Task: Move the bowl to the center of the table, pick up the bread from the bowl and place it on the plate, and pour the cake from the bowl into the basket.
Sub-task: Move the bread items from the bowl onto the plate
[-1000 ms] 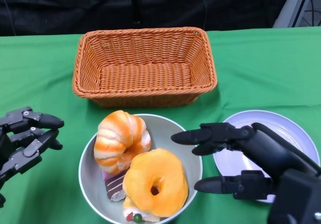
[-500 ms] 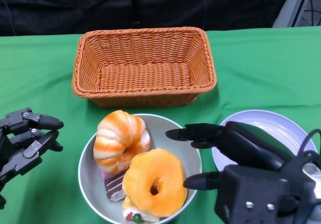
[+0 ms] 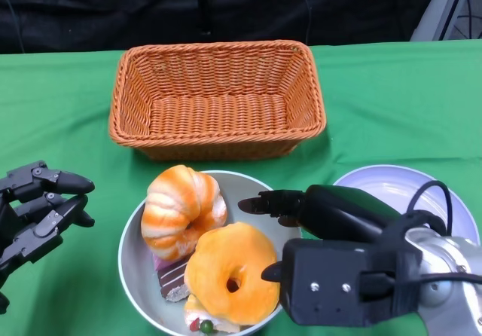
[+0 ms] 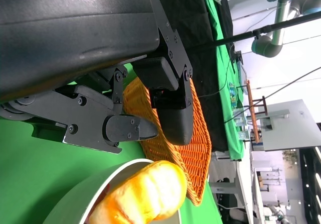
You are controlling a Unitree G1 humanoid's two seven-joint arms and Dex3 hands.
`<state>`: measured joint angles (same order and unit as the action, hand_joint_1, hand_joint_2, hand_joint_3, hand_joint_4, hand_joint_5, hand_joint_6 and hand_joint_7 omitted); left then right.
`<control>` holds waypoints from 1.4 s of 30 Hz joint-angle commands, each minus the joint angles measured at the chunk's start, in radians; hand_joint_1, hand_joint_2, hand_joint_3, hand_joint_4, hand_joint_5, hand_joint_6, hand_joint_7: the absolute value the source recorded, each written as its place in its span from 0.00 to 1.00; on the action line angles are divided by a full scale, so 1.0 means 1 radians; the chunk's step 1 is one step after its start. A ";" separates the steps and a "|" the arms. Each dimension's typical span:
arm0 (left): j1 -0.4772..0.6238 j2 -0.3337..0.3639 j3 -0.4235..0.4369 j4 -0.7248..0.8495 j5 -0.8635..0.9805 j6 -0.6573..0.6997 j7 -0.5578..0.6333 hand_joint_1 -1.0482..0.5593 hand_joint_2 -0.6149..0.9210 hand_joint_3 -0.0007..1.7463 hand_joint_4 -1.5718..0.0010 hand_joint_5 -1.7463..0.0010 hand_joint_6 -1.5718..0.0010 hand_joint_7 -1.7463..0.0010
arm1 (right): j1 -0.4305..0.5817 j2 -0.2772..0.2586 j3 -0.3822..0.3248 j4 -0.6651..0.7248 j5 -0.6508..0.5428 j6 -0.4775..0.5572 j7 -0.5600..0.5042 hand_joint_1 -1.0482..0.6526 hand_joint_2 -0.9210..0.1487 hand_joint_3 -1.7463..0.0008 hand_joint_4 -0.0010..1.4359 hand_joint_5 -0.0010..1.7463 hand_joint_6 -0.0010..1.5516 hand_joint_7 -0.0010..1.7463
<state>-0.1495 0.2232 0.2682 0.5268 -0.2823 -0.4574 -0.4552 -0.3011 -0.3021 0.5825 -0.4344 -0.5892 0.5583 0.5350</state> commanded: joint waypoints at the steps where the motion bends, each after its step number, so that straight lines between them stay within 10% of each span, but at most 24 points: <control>1: -0.013 0.018 0.006 0.018 0.003 -0.012 0.000 0.60 1.00 0.21 0.50 0.26 0.43 0.53 | -0.038 0.014 0.022 0.050 -0.025 0.007 0.016 0.10 0.00 0.83 0.32 0.04 0.18 0.00; 24: -0.014 0.011 0.010 0.015 -0.018 0.008 -0.007 0.60 1.00 0.19 0.52 0.25 0.41 0.56 | -0.195 0.116 0.227 0.344 -0.339 -0.064 0.036 0.04 0.00 0.75 0.26 0.00 0.15 0.00; 42: -0.018 0.009 0.008 0.027 -0.011 -0.003 -0.003 0.59 1.00 0.19 0.52 0.25 0.41 0.57 | -0.120 0.174 0.283 0.451 -0.587 -0.199 -0.229 0.23 0.00 0.94 0.55 0.09 0.33 0.03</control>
<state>-0.1651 0.2230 0.2690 0.5463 -0.2863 -0.4560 -0.4553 -0.4317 -0.1286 0.8682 -0.0024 -1.1610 0.3698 0.3293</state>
